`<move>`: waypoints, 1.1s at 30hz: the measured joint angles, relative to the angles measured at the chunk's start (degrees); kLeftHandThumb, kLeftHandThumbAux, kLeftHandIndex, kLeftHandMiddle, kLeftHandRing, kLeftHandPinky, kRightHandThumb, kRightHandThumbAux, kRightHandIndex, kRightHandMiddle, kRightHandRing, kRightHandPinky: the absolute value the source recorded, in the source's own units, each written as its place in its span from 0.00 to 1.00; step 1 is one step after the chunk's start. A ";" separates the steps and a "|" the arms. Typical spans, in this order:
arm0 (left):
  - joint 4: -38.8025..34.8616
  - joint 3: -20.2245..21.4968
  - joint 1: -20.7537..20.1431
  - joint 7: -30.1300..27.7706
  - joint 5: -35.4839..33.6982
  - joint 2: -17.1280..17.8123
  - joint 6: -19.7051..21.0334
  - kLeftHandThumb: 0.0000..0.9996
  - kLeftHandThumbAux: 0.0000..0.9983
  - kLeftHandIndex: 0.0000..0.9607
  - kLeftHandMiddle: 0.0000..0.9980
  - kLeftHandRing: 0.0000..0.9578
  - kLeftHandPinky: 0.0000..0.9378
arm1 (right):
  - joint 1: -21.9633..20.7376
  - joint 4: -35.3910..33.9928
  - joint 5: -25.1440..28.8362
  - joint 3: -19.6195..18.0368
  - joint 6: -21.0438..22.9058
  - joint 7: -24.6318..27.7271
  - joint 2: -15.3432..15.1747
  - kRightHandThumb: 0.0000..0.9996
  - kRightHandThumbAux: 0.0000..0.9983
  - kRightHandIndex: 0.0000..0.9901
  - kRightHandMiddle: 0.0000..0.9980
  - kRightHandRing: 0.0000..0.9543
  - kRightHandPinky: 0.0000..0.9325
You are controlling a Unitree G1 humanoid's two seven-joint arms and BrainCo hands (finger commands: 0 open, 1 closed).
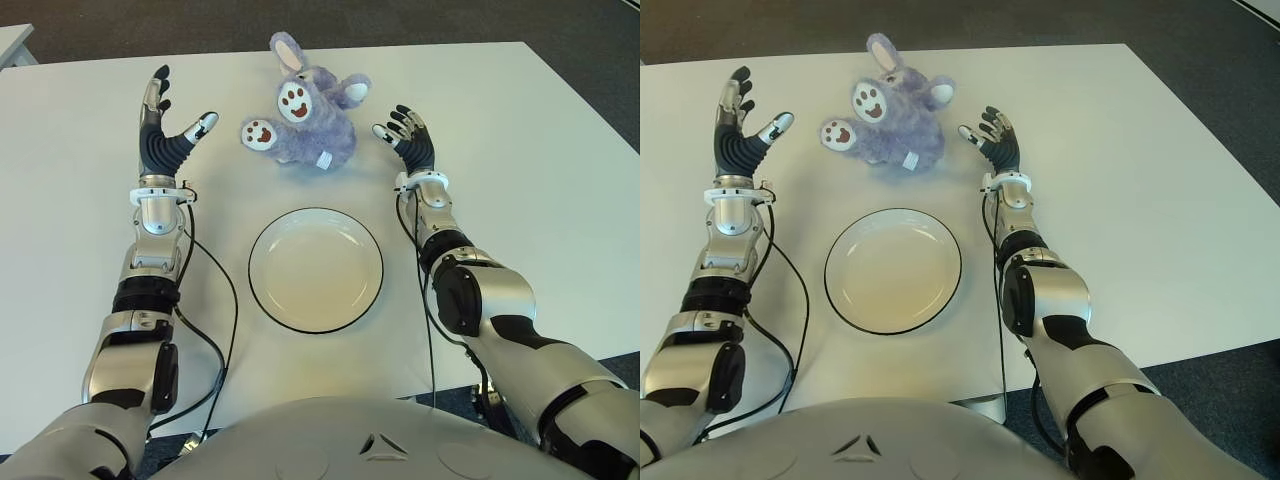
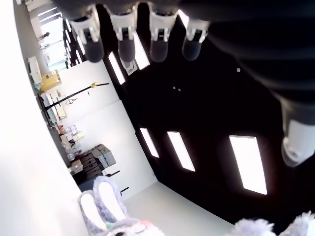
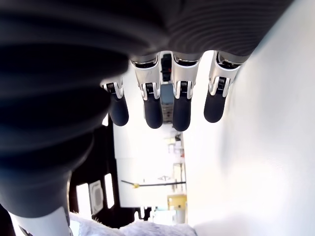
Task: Put the doll into the plate.
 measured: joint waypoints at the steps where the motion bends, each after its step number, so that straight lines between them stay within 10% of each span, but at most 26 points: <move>1: -0.03 -0.05 -0.05 0.00 0.23 0.15 -0.31 0.00 0.52 0.00 0.00 0.00 0.00 | 0.00 0.00 0.00 0.00 0.00 0.00 0.00 0.03 0.75 0.13 0.15 0.14 0.16; 33: -8.21 -2.35 -1.90 -0.37 2.62 2.19 -0.48 0.06 0.56 0.00 0.00 0.00 0.00 | -0.02 0.00 -0.01 0.04 0.01 -0.26 0.04 0.03 0.75 0.12 0.15 0.15 0.17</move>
